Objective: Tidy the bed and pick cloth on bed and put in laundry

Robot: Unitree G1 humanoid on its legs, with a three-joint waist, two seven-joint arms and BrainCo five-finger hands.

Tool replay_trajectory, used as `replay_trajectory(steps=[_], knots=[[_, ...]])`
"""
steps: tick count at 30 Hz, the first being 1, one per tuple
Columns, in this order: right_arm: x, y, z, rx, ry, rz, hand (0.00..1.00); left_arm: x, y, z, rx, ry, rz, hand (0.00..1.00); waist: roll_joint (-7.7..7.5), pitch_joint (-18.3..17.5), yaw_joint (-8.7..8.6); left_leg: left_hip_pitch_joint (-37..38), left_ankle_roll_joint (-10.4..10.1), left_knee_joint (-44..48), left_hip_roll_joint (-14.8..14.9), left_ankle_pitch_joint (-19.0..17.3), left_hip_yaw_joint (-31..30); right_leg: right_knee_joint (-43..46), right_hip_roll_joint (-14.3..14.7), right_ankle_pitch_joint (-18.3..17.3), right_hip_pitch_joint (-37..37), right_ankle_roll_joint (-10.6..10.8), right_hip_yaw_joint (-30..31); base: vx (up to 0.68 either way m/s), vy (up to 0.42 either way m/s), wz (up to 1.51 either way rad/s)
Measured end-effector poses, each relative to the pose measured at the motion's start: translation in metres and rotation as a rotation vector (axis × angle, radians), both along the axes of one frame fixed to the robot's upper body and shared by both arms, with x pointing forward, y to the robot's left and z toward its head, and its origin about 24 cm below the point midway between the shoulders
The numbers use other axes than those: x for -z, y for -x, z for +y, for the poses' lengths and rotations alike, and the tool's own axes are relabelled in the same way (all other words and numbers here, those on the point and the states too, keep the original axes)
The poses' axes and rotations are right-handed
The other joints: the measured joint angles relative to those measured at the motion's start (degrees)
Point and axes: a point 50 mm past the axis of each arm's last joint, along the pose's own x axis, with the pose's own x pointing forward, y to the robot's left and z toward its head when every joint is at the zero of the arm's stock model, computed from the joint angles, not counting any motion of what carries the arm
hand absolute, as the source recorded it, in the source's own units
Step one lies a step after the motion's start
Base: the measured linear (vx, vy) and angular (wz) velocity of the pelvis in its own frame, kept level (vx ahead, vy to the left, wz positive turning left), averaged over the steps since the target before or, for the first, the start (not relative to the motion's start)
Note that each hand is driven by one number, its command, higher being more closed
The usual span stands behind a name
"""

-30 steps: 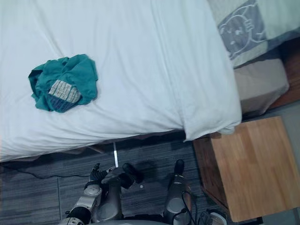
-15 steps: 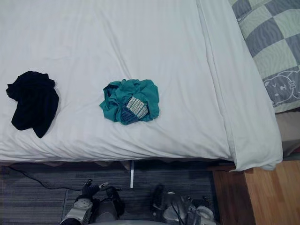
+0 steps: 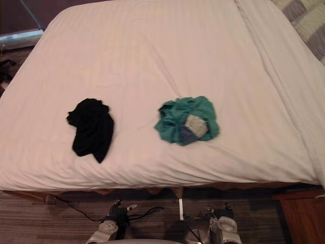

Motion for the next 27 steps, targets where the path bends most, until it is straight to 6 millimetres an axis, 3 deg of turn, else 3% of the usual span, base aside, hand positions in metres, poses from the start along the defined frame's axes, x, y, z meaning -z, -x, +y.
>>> replay_trajectory(steps=[1, 2, 3, 4, 5, 6, 7, 8, 9, 10, 13, 16, 19, 22, 23, 25, 27], knots=[[0.005, 0.002, 0.019, -0.012, -0.054, 0.014, 0.0, -0.001, 0.0, 0.013, 0.012, -0.038, 0.001, 0.0, -2.16, -0.6, 0.02, -0.1, 0.1, -0.7, -2.6, -0.3, 0.0, -3.1, -1.5, 0.9, 1.3, 0.4, 0.6, 0.04, 0.399, 0.35], [0.005, -0.001, 0.03, -0.029, -0.076, 0.01, 0.0, -0.002, -0.001, 0.022, 0.037, -0.073, 0.0, 0.0, -4.44, -1.6, -0.15, 0.6, 0.1, -0.5, -4.5, -1.0, 0.2, -5.7, -2.5, 5.4, 2.9, 0.0, -1.9, 0.0, 0.28, 0.11], [0.004, -0.005, 0.034, -0.059, -0.074, 0.001, 0.0, -0.002, -0.001, 0.024, 0.042, -0.079, 0.0, 0.0, -4.26, -1.4, -0.08, 1.2, -0.2, -0.5, -4.4, -1.6, 0.9, -4.8, -2.7, 7.5, 2.1, -1.0, -3.8, -0.01, 0.278, -0.53], [0.0, -0.015, 0.043, -0.142, -0.063, -0.027, 0.0, -0.003, -0.003, 0.024, 0.054, -0.082, -0.002, 0.0, -4.17, -1.3, 1.2, 2.4, -0.2, -1.1, -4.4, -2.2, 4.3, -0.3, -4.2, 10.0, -1.7, -5.0, -8.8, -0.07, 0.261, -1.4], [-0.004, -0.028, 0.047, -0.257, -0.03, -0.042, 0.0, -0.003, -0.004, 0.022, 0.058, -0.074, -0.006, 0.0, -3.71, -1.2, 3.39, 4.4, 0.2, -2.9, -4.9, -2.3, 9.4, 4.2, -6.9, 13.5, -5.6, -12.3, -18.1, -0.17, 0.314, -1.65], [-0.004, -0.03, 0.053, -0.345, -0.017, -0.034, 0.0, -0.003, -0.005, 0.015, 0.094, -0.064, -0.006, 0.0, -3.17, -1.0, 2.61, 5.4, 1.8, -3.6, -5.5, -2.2, 10.9, 10.3, -7.3, 10.7, -6.3, -13.1, -24.3, -0.17, 0.261, -1.13], [-0.006, -0.032, 0.06, -0.367, -0.026, -0.053, 0.0, -0.003, -0.006, 0.015, 0.113, -0.068, -0.005, 0.0, -3.08, -0.9, 1.45, 5.4, 2.3, -3.6, -5.6, -2.2, 10.0, 13.5, -5.0, 7.3, -6.1, -9.4, -23.5, -0.11, 0.136, -0.29], [-0.007, -0.031, 0.067, -0.386, -0.04, -0.071, 0.0, -0.005, -0.01, 0.014, 0.152, -0.081, -0.011, 0.0, -3.82, -0.7, 1.15, 5.9, 3.0, -3.6, -5.6, -2.0, 9.8, 13.1, 0.5, 1.7, -5.1, -7.9, -20.1, -0.04, 0.013, 0.16], [-0.007, -0.03, 0.071, -0.402, -0.05, -0.074, 0.0, -0.005, -0.013, 0.009, 0.189, -0.083, -0.012, 0.0, -4.14, -0.6, 1.42, 6.1, 3.4, -3.8, -6.3, -1.8, 9.6, 9.7, 4.4, -1.0, -2.7, -9.7, -17.6, -0.06, 0.041, 0.12], [-0.005, -0.026, 0.07, -0.419, -0.048, -0.057, 0.0, -0.005, -0.016, 0.004, 0.202, -0.075, -0.016, 0.0, -4.07, -0.2, 1.46, 7.1, 4.2, -4.7, -6.8, -1.2, 9.2, 5.8, 5.6, -0.3, -0.2, -10.6, -17.7, -0.09, 0.079, 0.12], [-0.005, -0.027, 0.067, -0.424, -0.038, -0.058, 0.0, -0.003, -0.012, -0.008, 0.22, -0.054, -0.004, 0.0, -2.48, 0.3, 1.39, 8.0, 5.3, -6.9, -7.0, 0.3, 8.7, -1.7, 7.4, 3.6, 2.6, -10.1, -18.2, -0.11, 0.132, 0.06], [-0.004, -0.025, 0.064, -0.415, -0.038, -0.05, 0.0, -0.001, -0.007, -0.002, 0.195, -0.064, 0.009, 0.0, -2.7, 0.2, 1.61, 7.5, 6.0, -8.5, -7.7, 0.9, 9.6, -5.4, 8.2, 5.6, 2.7, -9.2, -16.2, -0.04, 0.09, -0.12], [0.0, -0.018, 0.053, -0.296, -0.057, -0.029, 0.0, 0.0, -0.002, 0.009, 0.09, -0.053, 0.02, 0.0, -3.05, 0.1, 1.88, 8.5, 6.1, -9.2, -8.6, 1.0, 10.7, -7.1, 8.1, 7.2, 3.3, -8.9, -14.2, 0.03, 0.081, -0.15], [0.006, 0.003, 0.02, -0.061, -0.042, 0.021, 0.0, 0.004, 0.016, 0.035, -0.162, -0.028, 0.048, 0.0, -2.97, 0.1, 1.73, 10.9, 6.1, -10.8, -9.5, 0.9, 10.9, -9.3, 8.0, 8.1, 6.1, -8.5, -13.7, 0.09, 0.069, -0.01], [0.008, 0.018, 0.007, 0.067, -0.047, 0.044, 0.0, 0.005, 0.026, 0.051, -0.315, -0.027, 0.062, 0.0, -3.01, 0.1, 1.8, 11.5, 6.1, -11.2, -9.7, 0.9, 11.0, -9.6, 8.0, 8.1, 6.6, -8.4, -13.7, 0.09, 0.027, 0.01], [0.01, 0.033, -0.008, 0.196, -0.036, 0.071, 0.0, 0.008, 0.049, 0.072, -0.513, -0.03, 0.105, 0.0, -3.02, 0.0, 1.71, 12.0, 6.1, -11.8, -9.7, 0.9, 11.1, -9.7, 8.0, 8.1, 6.8, -8.4, -13.8, 0.09, 0.015, 0.0], [0.01, 0.058, -0.027, 0.363, -0.004, 0.105, 0.0, 0.009, 0.085, 0.097, -0.805, -0.038, 0.156, 0.0, -2.91, 0.0, 1.9, 12.9, 6.1, -11.9, -9.7, 0.9, 11.1, -10.2, 8.1, 8.1, 8.2, -8.4, -14.0, 0.09, 0.002, 0.07]])
